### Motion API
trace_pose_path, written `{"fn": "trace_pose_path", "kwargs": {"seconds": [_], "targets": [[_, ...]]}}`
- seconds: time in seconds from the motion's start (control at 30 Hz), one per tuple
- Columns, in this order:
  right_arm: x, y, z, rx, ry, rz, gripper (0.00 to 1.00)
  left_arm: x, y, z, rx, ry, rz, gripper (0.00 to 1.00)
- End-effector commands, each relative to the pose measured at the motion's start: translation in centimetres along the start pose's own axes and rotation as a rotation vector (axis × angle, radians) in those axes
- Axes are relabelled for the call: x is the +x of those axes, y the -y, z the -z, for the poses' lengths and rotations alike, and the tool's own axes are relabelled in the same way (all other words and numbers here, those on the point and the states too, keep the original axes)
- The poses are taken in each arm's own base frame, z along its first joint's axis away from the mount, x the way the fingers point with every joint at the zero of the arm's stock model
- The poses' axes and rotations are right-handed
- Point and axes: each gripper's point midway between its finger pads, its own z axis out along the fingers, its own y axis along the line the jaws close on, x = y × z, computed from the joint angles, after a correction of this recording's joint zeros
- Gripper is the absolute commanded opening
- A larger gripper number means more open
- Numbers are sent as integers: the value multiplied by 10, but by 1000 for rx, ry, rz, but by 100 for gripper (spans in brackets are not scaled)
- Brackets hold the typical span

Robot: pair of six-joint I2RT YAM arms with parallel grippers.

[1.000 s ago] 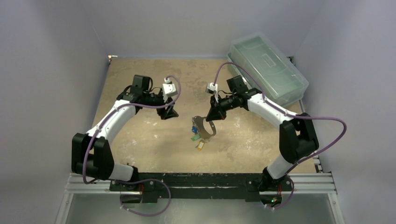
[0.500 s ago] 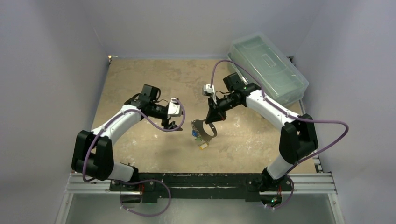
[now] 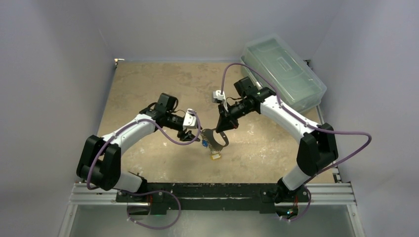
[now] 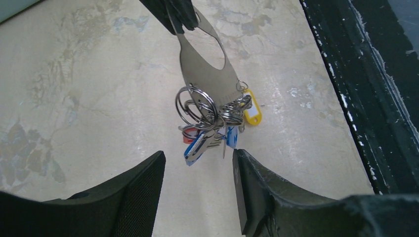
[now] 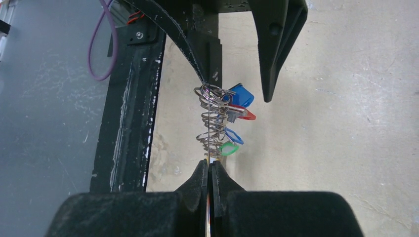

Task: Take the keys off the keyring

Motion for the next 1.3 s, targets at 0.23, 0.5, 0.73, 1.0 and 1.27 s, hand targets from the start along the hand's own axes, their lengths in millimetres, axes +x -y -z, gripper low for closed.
{"fn": "trace_pose_path", "kwargs": {"seconds": [0.23,0.5,0.73,1.0,1.27], "targets": [[-31,-16,13,-18,63,97,0,-18,8,-5,48,91,8,45],[-30,-16,12,-24,62,89,0,-26,8,-7,67,115,12,42],[-27,-16,11,-25,57,84,0,-29,10,-7,75,121,19,28],[-20,-18,8,-32,61,81,0,-25,5,1,42,46,15,0],[2,6,4,40,19,52,0,-31,-7,21,-26,-57,39,0]]}}
